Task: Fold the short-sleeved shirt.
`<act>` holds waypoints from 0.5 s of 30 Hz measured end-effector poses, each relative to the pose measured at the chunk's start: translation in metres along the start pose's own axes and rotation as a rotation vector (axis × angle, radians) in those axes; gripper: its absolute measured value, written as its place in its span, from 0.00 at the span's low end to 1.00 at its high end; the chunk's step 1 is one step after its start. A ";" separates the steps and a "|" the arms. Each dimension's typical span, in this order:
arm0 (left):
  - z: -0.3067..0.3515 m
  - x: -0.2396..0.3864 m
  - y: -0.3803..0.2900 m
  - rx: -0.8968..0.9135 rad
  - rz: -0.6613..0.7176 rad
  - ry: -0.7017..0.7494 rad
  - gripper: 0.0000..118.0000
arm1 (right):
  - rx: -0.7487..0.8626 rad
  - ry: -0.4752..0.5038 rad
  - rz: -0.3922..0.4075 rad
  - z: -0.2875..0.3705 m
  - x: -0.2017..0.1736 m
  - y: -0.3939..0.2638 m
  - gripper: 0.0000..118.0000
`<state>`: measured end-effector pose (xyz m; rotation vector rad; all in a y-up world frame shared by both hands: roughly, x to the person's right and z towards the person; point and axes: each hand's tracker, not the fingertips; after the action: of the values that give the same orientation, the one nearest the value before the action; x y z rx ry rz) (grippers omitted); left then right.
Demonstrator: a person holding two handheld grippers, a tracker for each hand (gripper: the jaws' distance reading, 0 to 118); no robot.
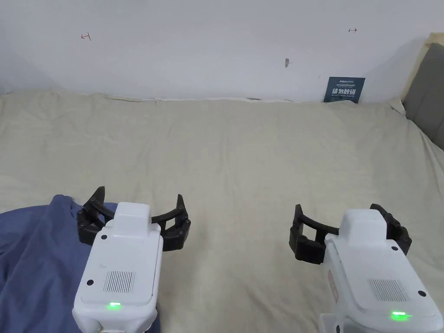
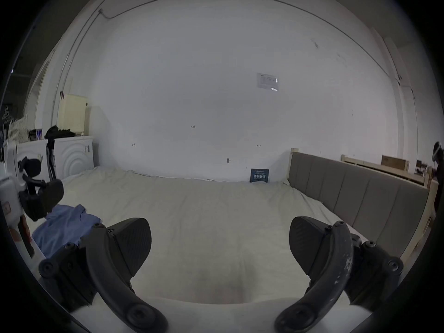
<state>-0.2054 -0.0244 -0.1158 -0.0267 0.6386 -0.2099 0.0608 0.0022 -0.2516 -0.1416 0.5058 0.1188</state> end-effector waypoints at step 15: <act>-0.002 -0.010 -0.003 -0.017 0.059 -0.010 1.00 | -0.003 0.009 0.009 0.000 -0.002 -0.001 1.00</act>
<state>-0.2148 -0.0248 -0.1117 -0.0252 0.6302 -0.1476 0.0597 0.0009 -0.2503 -0.1429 0.5157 0.1279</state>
